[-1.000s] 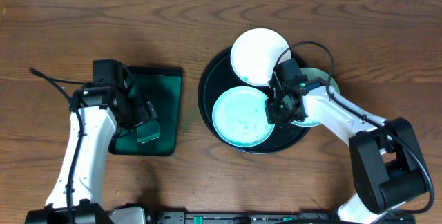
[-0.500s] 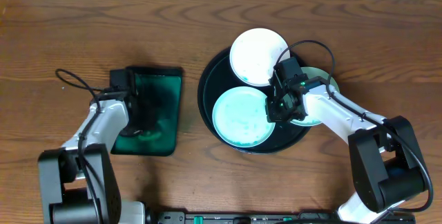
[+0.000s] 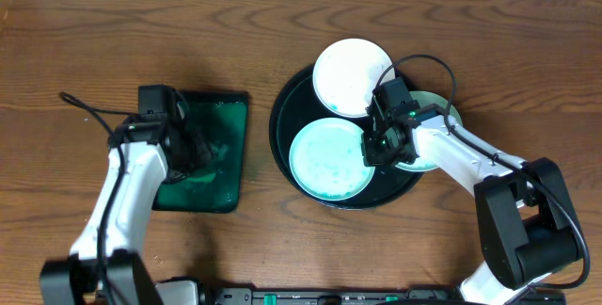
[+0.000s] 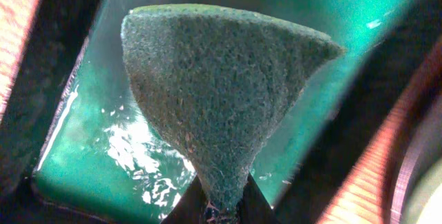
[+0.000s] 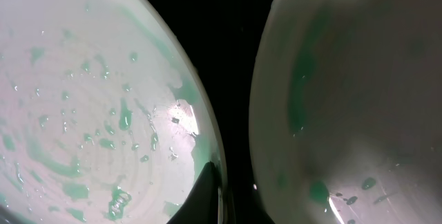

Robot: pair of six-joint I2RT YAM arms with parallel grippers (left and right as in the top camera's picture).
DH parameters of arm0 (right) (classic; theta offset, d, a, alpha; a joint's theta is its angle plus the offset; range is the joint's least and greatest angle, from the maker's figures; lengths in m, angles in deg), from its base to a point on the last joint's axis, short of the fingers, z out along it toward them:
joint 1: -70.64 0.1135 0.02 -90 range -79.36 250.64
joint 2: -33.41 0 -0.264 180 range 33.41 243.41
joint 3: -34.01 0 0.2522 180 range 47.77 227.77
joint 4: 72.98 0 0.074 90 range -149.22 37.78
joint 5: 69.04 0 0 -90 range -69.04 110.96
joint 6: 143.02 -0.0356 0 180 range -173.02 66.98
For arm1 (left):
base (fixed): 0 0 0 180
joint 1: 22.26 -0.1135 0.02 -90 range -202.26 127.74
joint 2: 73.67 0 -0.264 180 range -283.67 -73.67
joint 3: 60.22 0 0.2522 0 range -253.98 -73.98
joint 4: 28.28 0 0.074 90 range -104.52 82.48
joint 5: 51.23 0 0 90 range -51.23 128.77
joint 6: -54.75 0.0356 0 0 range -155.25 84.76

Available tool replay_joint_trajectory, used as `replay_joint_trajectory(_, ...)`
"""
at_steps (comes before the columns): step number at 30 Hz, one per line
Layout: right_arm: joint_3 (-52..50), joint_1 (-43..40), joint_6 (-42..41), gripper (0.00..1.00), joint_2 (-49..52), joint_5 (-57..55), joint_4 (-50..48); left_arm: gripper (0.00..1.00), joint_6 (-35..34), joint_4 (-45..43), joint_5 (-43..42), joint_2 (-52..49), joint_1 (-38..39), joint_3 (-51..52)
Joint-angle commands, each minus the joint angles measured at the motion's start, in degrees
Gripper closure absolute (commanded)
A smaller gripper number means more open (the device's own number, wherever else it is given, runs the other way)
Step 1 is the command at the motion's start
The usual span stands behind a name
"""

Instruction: Clean dirty plates on tray and stack at the side

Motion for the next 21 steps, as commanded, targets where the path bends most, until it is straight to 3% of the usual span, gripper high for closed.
replay_joint_trajectory(1, -0.8, 0.4, 0.3, 0.99, 2.9, -2.2, -0.4, 0.93, 1.5, 0.2, 0.0, 5.7, 1.9, -1.9)
replay_joint_trajectory(4, -0.8, 0.4, 0.3, 0.99, 2.9, -2.2, -0.4, 0.93, 1.5, -0.1, 2.0, 8.5, 2.9, -1.9)
replay_joint_trajectory(8, -0.8, 0.4, 0.3, 0.99, 2.9, -2.2, -0.6, 0.92, -0.5, -1.0, 13.8, 7.0, 4.4, -0.3)
replay_joint_trajectory(11, -0.8, 0.4, 0.3, 0.99, 2.9, -2.2, -0.6, 0.93, -2.0, -1.5, 8.8, 2.7, 4.7, -0.8)
replay_joint_trajectory(13, -0.8, 0.4, 0.3, 0.99, 2.9, -2.2, -0.6, 0.93, -1.9, -0.8, -2.3, -0.1, 6.1, -4.1)
replay_joint_trajectory(16, -0.8, 0.4, 0.3, 0.99, 2.9, -2.2, -0.6, 0.93, -1.8, -2.6, -12.3, -0.3, 11.5, -6.3)
replay_joint_trajectory(21, -0.8, 0.4, 0.3, 0.99, 2.9, -2.2, -0.6, 0.93, -4.5, -8.7, -11.3, -4.9, 23.7, -6.3)
